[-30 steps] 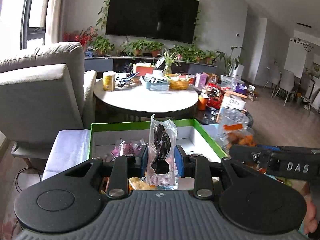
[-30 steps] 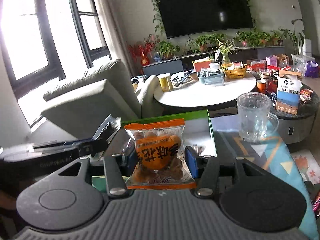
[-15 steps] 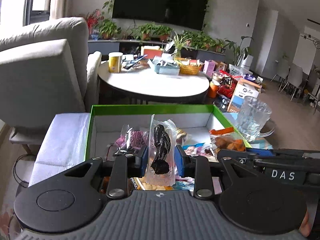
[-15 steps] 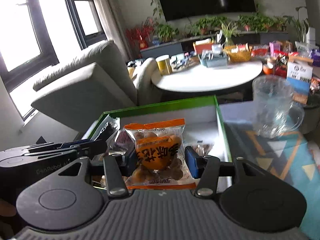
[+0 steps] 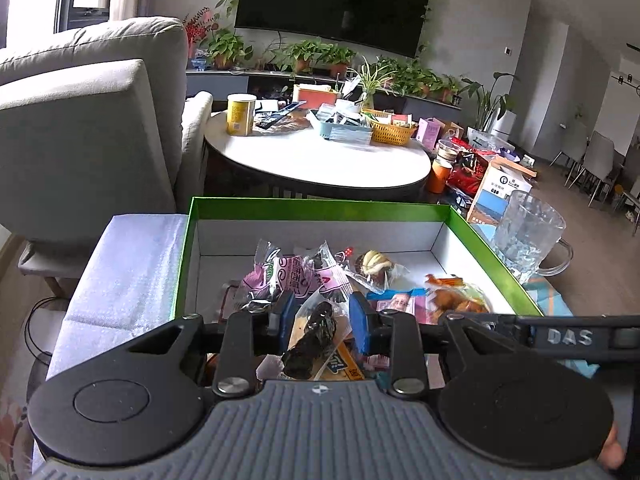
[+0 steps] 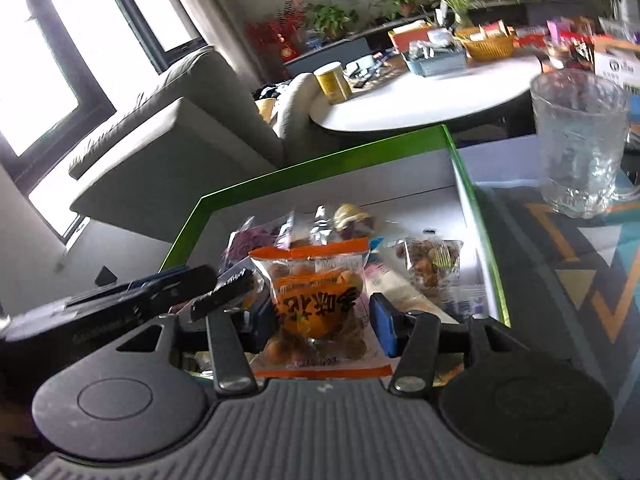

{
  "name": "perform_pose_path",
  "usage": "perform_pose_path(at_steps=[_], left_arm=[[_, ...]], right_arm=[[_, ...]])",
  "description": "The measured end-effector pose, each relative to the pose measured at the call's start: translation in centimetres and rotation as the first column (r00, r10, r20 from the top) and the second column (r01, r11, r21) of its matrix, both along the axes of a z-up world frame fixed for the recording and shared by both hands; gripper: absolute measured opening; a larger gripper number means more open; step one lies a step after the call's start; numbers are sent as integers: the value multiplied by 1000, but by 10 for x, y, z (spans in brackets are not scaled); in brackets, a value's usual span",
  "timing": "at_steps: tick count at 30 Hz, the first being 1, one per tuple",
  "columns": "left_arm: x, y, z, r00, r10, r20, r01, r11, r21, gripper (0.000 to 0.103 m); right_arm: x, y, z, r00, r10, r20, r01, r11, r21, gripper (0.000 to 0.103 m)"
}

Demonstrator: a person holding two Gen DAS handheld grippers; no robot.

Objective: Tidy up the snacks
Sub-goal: 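Open both grippers to drop the packets into the green box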

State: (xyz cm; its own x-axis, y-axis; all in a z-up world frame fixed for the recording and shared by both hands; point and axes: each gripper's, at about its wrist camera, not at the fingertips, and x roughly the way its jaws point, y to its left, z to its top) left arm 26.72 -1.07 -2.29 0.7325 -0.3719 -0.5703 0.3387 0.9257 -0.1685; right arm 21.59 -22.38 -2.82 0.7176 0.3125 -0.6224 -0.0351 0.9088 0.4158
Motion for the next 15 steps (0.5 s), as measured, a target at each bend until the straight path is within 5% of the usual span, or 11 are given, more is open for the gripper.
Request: perform_pose_path(at_steps=[7, 15], left_arm=[[-4, 1, 2, 1000, -3, 1, 3, 1000, -5, 37], [-17, 2, 13, 1000, 6, 24, -6, 1000, -10, 42]], right_arm=[[6, 5, -5, 1000, 15, -14, -16, 997, -70, 45], [-16, -11, 13, 997, -28, 68, 31, 999, -35, 50]])
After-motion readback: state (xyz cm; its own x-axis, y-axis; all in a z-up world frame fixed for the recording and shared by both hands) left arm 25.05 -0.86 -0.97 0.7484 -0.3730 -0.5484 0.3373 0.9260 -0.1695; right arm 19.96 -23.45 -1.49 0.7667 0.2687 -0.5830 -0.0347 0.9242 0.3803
